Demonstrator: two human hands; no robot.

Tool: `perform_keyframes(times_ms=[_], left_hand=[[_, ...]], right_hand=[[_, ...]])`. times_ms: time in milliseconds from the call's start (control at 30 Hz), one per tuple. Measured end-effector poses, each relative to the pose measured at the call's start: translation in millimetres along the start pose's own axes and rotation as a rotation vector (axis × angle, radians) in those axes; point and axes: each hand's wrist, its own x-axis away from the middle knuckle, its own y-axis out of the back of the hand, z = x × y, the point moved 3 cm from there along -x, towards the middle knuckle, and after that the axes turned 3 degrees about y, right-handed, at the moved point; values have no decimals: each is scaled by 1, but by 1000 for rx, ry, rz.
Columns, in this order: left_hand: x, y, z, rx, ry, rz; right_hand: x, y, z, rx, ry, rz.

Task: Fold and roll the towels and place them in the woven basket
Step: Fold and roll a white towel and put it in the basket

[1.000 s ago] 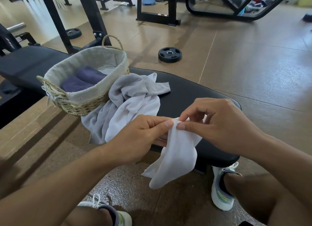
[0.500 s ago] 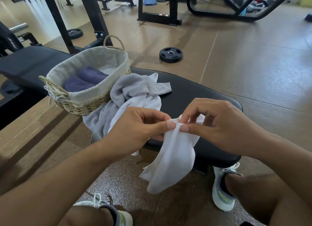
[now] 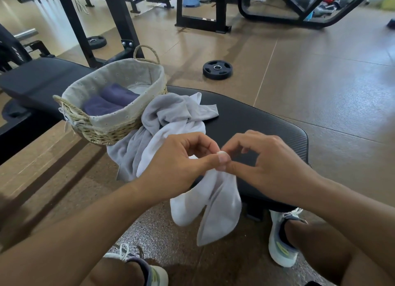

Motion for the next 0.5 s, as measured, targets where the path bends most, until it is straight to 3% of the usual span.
perform_keyframes(times_ms=[233,367,500], left_hand=[[-1,5,-5,-53,58,-48],[2,4,-8,17,152,-25],[11,-1,-10,-28,40,2]], right_hand=[[5,-2,6,-132,-115,-157],[8,-7,8,-356,-207,-292],[15,-24,27,-570,-154,-168]])
